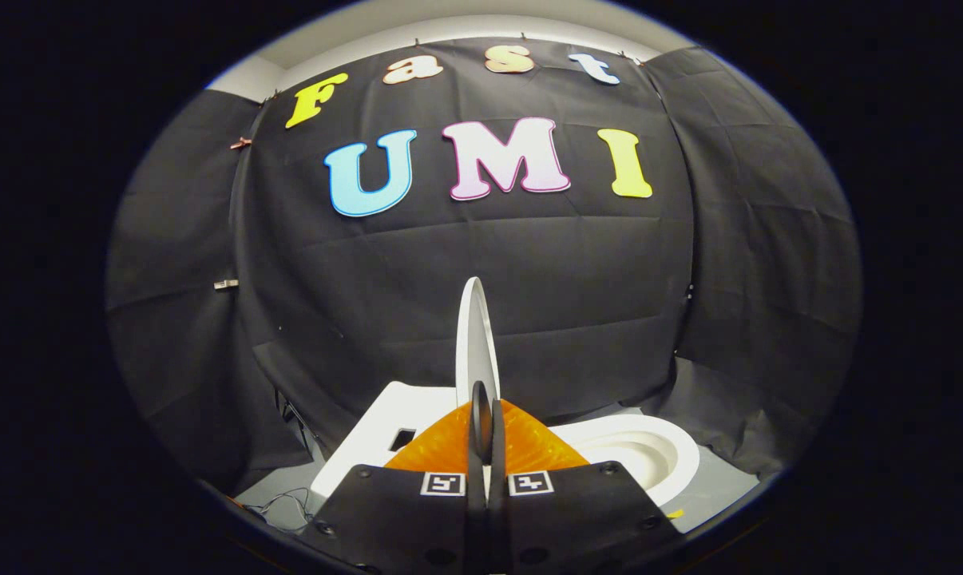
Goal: Open the toilet lid.
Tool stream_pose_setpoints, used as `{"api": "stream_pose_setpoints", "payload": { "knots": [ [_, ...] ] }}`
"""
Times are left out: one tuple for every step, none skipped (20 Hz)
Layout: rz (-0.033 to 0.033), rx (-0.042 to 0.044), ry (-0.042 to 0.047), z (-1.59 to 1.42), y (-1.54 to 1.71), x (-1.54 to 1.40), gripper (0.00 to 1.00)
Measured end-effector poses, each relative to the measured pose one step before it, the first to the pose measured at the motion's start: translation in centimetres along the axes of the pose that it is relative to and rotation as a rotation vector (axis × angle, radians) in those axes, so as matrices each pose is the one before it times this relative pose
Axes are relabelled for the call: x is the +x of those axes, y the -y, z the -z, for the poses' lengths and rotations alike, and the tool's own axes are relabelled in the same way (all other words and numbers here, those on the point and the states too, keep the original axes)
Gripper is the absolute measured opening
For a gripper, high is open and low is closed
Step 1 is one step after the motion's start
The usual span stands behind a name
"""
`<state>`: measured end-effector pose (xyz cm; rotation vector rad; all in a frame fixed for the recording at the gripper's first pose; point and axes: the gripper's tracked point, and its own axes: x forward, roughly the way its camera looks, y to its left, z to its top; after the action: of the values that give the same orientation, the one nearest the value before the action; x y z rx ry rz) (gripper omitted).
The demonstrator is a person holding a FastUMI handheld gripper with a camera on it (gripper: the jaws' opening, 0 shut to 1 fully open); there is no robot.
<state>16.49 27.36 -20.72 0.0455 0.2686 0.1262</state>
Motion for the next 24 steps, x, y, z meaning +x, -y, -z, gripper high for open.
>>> {"api": "stream_pose_setpoints", "payload": {
  "knots": [
    [-0.00174, -0.01024, -0.00188, 0.066, -0.724, 0.026, 0.07],
    [-0.00543, -0.01507, -0.00211, 0.228, -0.751, -0.064, 0.07],
    [-0.00282, -0.02034, 0.00002, -0.001, -0.623, 0.015, 0.07],
    [-0.00914, -0.017, 0.00044, 0.137, -0.732, -0.164, 0.07],
    [-0.0033, -0.01012, -0.00161, 0.1, -0.447, 0.087, 0.09],
    [-0.02315, 0.00001, -0.0019, 0.414, -1.032, 0.026, 0.1],
    [-0.00357, -0.00396, -0.00088, -0.16, -0.154, -0.054, 0.15],
    [-0.00229, -0.00408, -0.00306, 0.068, -0.419, 0.054, 0.17],
    [-0.00041, -0.00717, 0.00214, -0.035, -0.096, -0.018, 0.17],
    [-0.00639, -0.00773, -0.00242, -0.077, -0.505, 0.107, 0.18],
    [-0.00632, -0.00783, -0.00557, 0.308, -0.21, -0.06, 0.31],
    [-0.01654, -0.00071, -0.00447, 0.005, -0.4, -0.14, 0.45],
    [-0.02414, 0.01208, 0.00737, -0.306, -0.425, -0.105, 0.58],
    [-0.01145, 0.0078, 0.00595, -0.329, -0.21, -0.258, 0.72],
    [-0.00692, 0.00164, 0.01006, -0.412, -0.088, -0.37, 0.85],
    [-0.0134, 0.00194, 0.01541, -0.748, -0.194, -0.482, 0.98],
    [-0.01386, 0.00407, 0.01663, -0.687, -0.117, -0.393, 0.98],
    [-0.01123, 0.00379, 0.01582, -0.662, -0.016, -0.431, 0.98],
    [-0.00534, -0.00003, 0.01252, -0.694, 0.175, -0.526, 0.98],
    [-0.00316, -0.00214, 0.01071, -0.689, 0.289, -0.513, 0.98],
    [-0.00234, -0.00216, 0.0107, -0.733, 0.406, -0.582, 0.98],
    [0.00016, -0.00023, 0.01358, -0.884, 0.439, -0.742, 0.98],
    [-0.00099, 0.00066, 0.01441, -0.953, 0.419, -0.746, 0.98],
    [0.00106, -0.00064, 0.0147, -0.981, 0.55, -0.765, 0.98]
  ]
}}
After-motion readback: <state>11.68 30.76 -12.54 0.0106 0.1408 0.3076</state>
